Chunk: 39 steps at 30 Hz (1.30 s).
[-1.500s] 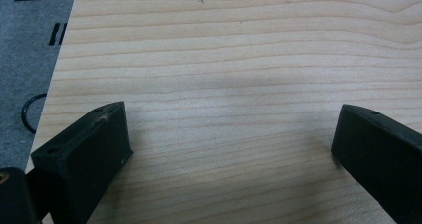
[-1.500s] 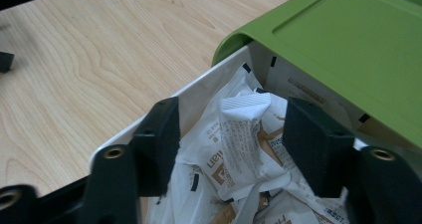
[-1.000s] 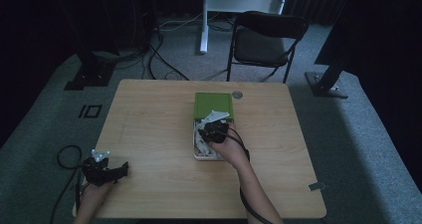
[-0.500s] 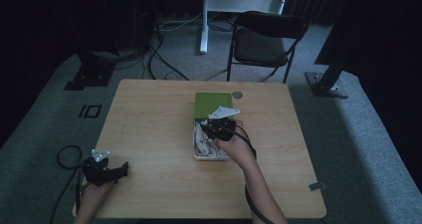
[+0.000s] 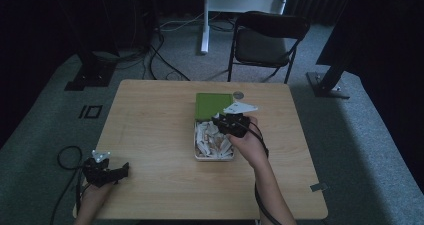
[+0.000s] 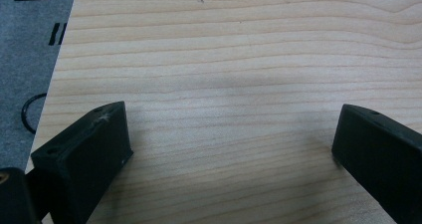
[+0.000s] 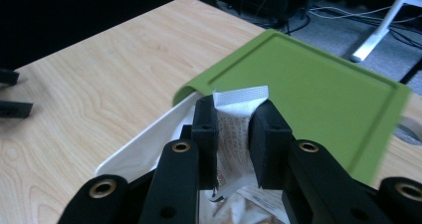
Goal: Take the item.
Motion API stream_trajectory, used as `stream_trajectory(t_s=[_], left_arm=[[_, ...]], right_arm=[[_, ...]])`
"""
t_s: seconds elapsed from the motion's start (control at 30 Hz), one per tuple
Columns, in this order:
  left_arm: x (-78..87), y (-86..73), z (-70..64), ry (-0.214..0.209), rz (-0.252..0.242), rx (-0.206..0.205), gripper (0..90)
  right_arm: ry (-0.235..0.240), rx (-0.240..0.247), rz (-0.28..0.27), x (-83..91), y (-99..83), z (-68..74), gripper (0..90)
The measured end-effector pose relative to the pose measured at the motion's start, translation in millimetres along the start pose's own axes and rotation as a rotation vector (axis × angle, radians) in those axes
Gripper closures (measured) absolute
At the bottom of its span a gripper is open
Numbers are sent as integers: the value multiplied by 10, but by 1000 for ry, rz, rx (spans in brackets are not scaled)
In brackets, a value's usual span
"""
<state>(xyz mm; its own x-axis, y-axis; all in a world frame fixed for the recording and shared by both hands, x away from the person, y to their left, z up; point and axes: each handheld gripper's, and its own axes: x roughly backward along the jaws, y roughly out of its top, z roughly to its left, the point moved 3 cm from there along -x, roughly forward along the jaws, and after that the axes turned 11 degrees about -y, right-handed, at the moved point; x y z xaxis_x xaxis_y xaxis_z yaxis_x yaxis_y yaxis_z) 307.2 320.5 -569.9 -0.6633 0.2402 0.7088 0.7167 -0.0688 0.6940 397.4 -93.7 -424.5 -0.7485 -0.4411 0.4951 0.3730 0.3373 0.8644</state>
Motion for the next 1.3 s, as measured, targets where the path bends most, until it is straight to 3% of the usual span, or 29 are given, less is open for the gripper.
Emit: stream_trajectory(t_s=[0.63, 0.77, 1.3], left_arm=[[-1, 0, -1, 0, 0, 2, 27], [0, 0, 1, 1, 0, 0, 26], [0, 0, -1, 0, 0, 1, 26]], right_arm=[[-121, -98, -31, 228, -73, -545, 751], [-151, -137, -38, 235, -129, -671, 751], [-306, -202, 9, 129, -488, -1164, 752]])
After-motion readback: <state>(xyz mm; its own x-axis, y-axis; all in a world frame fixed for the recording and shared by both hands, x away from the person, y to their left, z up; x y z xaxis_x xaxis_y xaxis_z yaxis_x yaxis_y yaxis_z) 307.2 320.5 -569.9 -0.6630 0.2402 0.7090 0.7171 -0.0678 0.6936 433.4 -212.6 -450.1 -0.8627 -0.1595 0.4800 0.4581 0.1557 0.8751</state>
